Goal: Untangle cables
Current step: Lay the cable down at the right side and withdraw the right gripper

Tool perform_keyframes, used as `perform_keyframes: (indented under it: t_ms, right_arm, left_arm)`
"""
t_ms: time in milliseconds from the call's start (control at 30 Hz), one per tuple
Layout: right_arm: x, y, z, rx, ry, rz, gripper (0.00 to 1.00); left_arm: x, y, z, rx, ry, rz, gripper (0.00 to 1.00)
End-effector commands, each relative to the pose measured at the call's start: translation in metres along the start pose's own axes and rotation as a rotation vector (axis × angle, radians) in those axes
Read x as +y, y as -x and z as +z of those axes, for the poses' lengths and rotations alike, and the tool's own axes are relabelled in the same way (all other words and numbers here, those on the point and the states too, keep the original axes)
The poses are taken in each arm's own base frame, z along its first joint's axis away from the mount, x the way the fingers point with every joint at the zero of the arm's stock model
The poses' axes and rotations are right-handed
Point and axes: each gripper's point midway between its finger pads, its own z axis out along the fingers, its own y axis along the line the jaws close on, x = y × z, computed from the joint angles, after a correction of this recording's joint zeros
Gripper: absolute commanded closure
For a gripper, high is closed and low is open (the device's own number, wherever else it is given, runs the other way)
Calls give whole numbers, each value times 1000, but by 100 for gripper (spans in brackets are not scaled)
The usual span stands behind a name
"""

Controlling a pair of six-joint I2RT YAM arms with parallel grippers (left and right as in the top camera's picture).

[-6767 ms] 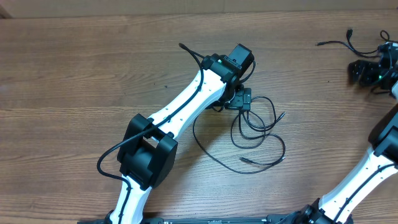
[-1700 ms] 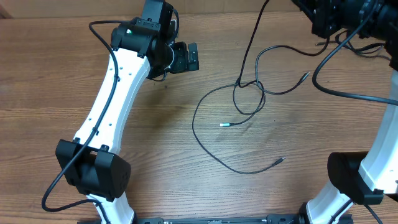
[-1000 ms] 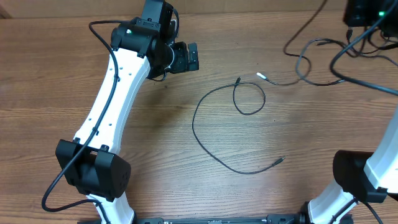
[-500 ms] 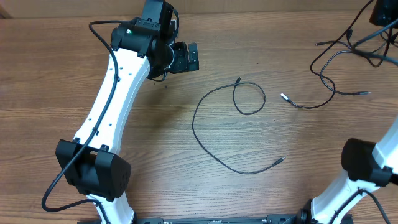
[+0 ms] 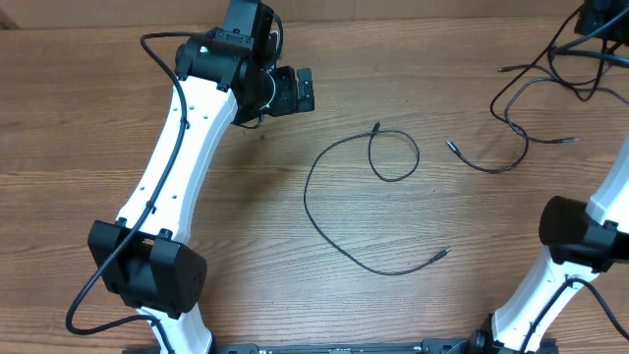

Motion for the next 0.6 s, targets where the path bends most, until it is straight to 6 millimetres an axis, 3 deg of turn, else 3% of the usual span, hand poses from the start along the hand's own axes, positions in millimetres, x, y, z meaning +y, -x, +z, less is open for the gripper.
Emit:
perform_keyframes:
  t_ms: [0,567]
  right_arm:
    - [-24,2,5,-4,-41,41,96]
    - [-139,-19,40,54,-150,221,96]
  left_arm:
    - [1,3,0,-8,5,9,0]
    - [2,3,0,-8,5,9,0]
